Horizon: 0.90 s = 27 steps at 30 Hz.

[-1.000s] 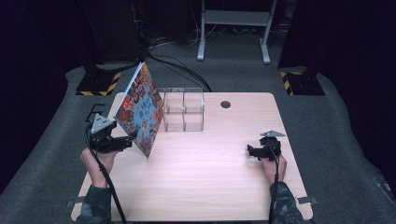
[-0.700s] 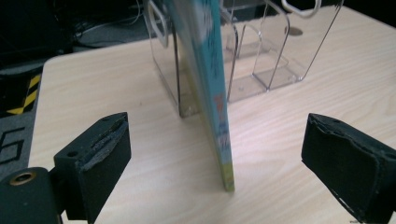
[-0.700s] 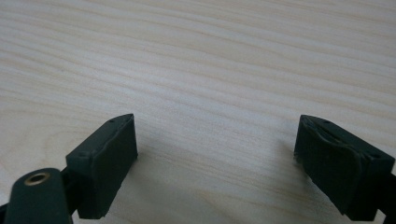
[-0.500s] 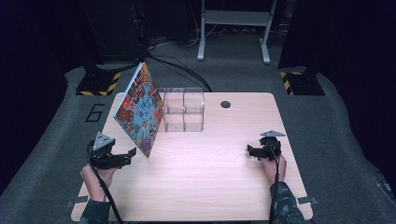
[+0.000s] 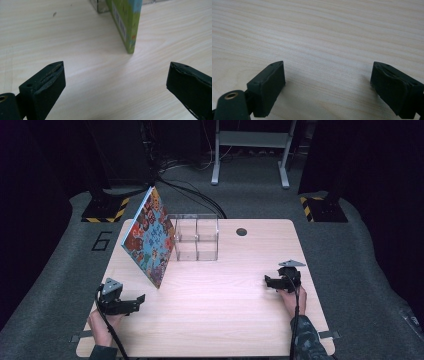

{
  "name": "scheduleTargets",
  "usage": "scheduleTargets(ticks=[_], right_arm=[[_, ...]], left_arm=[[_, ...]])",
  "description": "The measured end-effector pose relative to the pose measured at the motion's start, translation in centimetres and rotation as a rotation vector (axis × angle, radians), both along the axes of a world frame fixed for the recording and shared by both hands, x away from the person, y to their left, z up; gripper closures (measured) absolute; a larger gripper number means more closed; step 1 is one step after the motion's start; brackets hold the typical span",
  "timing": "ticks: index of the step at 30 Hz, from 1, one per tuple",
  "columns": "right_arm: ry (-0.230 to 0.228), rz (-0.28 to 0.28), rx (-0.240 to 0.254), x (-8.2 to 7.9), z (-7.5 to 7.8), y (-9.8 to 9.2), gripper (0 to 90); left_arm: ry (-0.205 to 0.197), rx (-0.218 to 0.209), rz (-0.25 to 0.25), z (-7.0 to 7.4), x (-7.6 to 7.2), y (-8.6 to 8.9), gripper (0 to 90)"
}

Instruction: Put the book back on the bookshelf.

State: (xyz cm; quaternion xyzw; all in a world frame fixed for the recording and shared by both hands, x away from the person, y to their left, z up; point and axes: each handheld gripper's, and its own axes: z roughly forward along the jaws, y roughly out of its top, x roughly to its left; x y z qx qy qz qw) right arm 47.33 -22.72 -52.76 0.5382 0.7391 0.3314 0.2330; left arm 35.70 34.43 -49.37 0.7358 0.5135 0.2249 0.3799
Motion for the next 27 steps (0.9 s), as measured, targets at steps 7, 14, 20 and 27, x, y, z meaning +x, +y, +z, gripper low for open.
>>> scheduleTargets(ticks=[7, 14, 20, 27], right_arm=[[-0.01, -0.004, 0.005, 0.0, -0.1, 0.0, 11.6], [-0.01, -0.004, 0.005, 0.0, -0.1, 0.0, 11.7], [-0.01, -0.002, 0.005, 0.0, -0.1, 0.0, 11.5], [-0.007, 0.004, 0.003, 0.0, 0.0, 0.0, 11.4]], left_arm=[[0.041, 0.019, 0.008, -2.4, -0.1, 0.2, 0.2], [0.044, 0.055, 0.015, -3.7, -0.4, 0.4, 0.2], [0.061, 0.091, 0.01, -3.9, -0.2, 0.1, 0.0], [0.08, 0.097, -0.005, -3.8, -0.2, 0.2, 0.0]])
